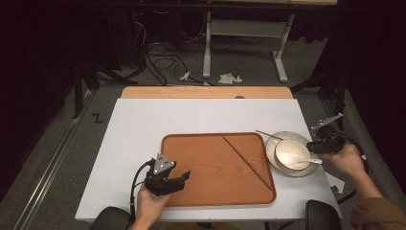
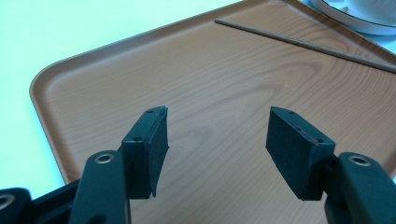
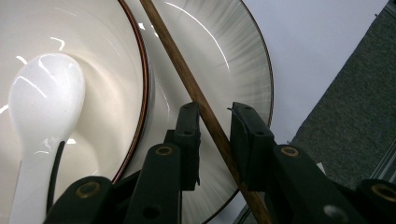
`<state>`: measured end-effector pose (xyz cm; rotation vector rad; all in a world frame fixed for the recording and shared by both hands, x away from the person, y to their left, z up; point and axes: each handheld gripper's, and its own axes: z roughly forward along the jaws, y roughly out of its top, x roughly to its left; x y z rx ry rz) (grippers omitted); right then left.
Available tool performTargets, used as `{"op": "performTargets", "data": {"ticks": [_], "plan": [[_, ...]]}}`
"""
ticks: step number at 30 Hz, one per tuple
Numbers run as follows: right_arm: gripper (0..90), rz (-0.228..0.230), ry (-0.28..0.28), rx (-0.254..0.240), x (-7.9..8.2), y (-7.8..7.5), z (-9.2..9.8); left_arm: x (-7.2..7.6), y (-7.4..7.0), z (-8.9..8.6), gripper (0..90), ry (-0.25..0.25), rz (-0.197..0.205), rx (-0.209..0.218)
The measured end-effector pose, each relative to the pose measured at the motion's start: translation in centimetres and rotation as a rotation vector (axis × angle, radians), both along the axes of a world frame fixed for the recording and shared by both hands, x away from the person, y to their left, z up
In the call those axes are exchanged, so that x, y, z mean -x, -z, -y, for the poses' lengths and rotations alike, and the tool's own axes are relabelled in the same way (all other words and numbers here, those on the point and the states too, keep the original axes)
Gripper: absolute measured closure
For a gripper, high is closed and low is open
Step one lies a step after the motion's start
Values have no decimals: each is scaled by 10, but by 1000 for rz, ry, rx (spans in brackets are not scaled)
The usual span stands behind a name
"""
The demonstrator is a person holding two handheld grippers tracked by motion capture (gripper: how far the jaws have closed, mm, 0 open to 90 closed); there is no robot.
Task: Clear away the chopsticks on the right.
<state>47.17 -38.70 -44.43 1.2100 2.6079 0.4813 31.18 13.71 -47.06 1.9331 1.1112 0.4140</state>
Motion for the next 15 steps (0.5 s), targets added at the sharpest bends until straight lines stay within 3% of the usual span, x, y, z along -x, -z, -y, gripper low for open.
{"op": "performTargets", "data": {"ticks": [15], "plan": [[761, -11, -25, 26, 0, 2, -1, 0, 0, 0, 388, -2, 2, 0]]}}
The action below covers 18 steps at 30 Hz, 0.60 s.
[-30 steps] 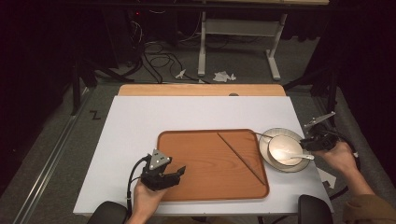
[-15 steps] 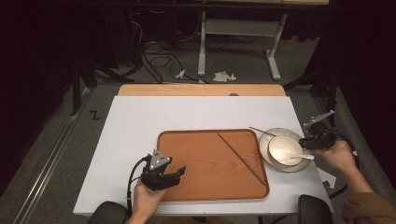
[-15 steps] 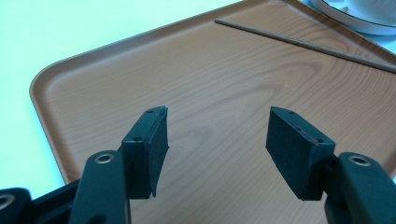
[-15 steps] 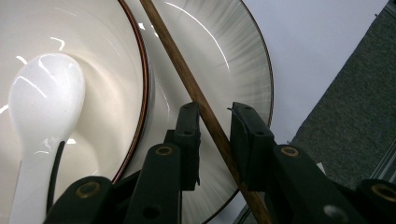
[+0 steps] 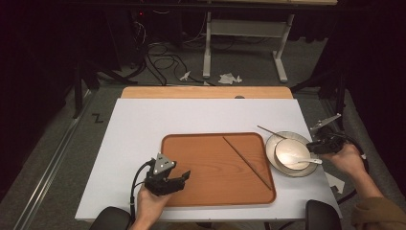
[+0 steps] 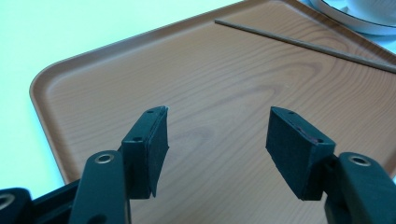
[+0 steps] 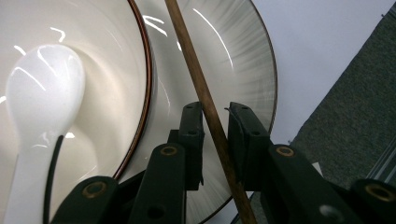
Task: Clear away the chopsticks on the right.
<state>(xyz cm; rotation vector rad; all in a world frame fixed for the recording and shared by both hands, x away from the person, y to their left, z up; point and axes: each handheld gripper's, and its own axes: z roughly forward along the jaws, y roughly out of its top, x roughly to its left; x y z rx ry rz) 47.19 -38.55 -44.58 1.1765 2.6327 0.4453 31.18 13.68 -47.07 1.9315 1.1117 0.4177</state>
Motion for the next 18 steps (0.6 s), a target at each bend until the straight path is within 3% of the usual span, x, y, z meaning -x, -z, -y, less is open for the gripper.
{"op": "performTargets", "data": {"ticks": [5, 12, 18], "plan": [[839, 2, -17, 6, 0, 1, 0, 0, 0, 0, 388, 0, 1, 0], [849, 25, -19, 4, 3, 0, 2, -1, -1, 0, 388, 8, 0, 4], [851, 147, 15, -43, 18, -24, 10, -2, -1, 3, 388, 21, 1, 5]]}}
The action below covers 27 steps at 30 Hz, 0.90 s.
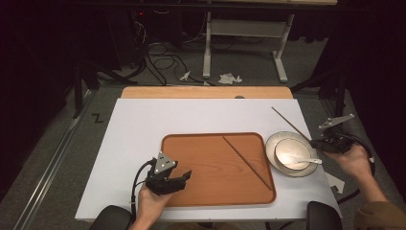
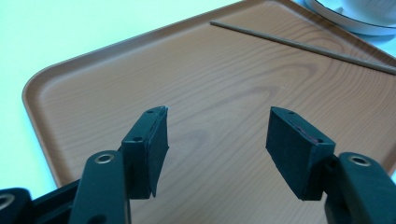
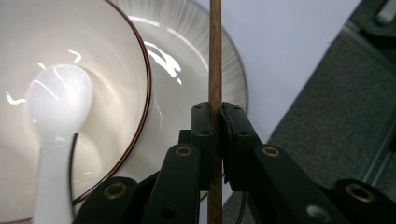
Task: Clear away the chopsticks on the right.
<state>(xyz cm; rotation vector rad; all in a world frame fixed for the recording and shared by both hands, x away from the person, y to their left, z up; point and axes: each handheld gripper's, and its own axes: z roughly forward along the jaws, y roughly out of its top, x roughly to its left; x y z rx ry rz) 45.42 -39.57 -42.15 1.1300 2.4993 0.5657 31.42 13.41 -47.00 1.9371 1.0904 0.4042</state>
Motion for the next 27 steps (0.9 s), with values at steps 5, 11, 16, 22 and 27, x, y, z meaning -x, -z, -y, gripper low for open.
{"op": "performTargets", "data": {"ticks": [5, 11, 16, 22, 27], "plan": [[851, 87, 10, -23, 25, -29, -5, -3, 0, 5, 388, 23, 0, 0], [851, 131, -60, -23, 65, -53, -36, -8, -1, 11, 388, 56, 3, 7], [850, 131, -146, -41, 92, -56, -70, -12, -3, 16, 386, 88, 9, 22], [850, 96, -219, -56, 114, -49, -111, -15, -5, 22, 385, 121, 17, 30], [849, 27, -210, -34, 118, -28, -139, -18, -6, 26, 386, 141, 22, 30]]}}
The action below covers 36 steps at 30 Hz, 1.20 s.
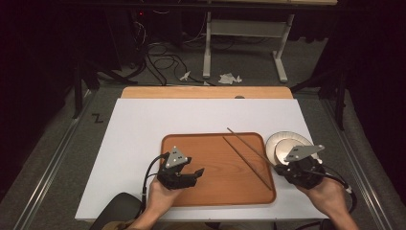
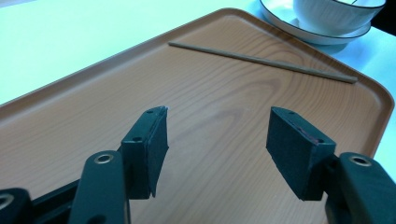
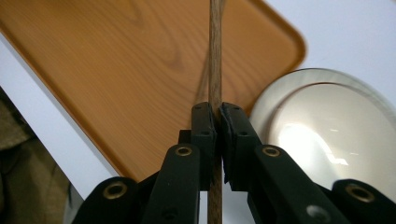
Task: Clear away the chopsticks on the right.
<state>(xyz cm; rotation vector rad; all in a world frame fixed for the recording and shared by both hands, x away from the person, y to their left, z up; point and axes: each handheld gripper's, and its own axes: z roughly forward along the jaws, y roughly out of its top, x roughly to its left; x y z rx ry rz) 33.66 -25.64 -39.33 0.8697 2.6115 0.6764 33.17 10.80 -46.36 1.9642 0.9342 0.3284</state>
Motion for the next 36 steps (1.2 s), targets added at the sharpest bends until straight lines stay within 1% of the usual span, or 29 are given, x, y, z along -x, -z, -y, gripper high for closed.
{"op": "performTargets", "data": {"ticks": [1, 2, 5, 6, 7, 9, 10, 14, 16, 18, 20, 21, 22, 23, 25, 26, 27, 29, 30, 34, 35, 36], "plan": [[849, -13, 8, 5, -1, 6, -6, 0, 0, 1, 386, 4, -1, 0], [849, -15, 16, 9, -2, 10, -10, 0, 0, 2, 386, 8, -1, -2], [849, -47, 52, 50, -7, 25, -22, 0, 0, 3, 386, 13, 1, -1], [849, -60, 65, 57, -9, 30, -24, 0, 0, 3, 386, 13, 2, 1], [849, -75, 78, 60, -12, 34, -26, 0, -1, 3, 386, 13, 3, 1], [848, -106, 95, 48, -16, 44, -30, 0, -1, 2, 386, 13, 3, 0], [848, -121, 99, 53, -17, 48, -33, 1, -1, 2, 385, 13, 2, -2], [847, -150, 115, 58, -20, 62, -43, 1, -1, 3, 386, 9, 5, -5], [846, -149, 109, 69, -20, 69, -49, 2, -1, 3, 385, 1, 11, -11], [845, -144, 107, 102, -20, 72, -52, 2, -1, 3, 385, 1, 11, -9], [843, -149, 109, 109, -20, 76, -52, 2, -1, 3, 385, 2, 12, -11], [841, -144, 114, 112, -20, 77, -52, 2, -1, 3, 385, 1, 13, -14], [840, -145, 116, 124, -20, 78, -53, 2, 0, 4, 385, 1, 12, -14], [839, -144, 117, 119, -20, 79, -53, 2, 0, 4, 385, 2, 11, -15], [832, -146, 106, 134, -20, 82, -55, 2, 0, 4, 385, 2, 11, -16], [826, -142, 114, 136, -20, 83, -56, 2, 0, 4, 385, 3, 12, -17], [825, -138, 109, 142, -20, 85, -56, 3, 0, 4, 385, 3, 12, -19], [823, -136, 110, 146, -20, 84, -57, 3, 0, 5, 385, 1, 13, -18], [821, -139, 113, 140, -20, 85, -56, 3, 0, 5, 385, 0, 13, -18], [773, -130, 104, 127, -19, 85, -56, 3, 0, 4, 385, -2, 14, -20], [770, -117, 97, 139, -19, 84, -56, 3, 1, 4, 385, -2, 14, -21], [761, -109, 95, 132, -17, 83, -56, 4, 1, 4, 385, -2, 13, -21]]}}
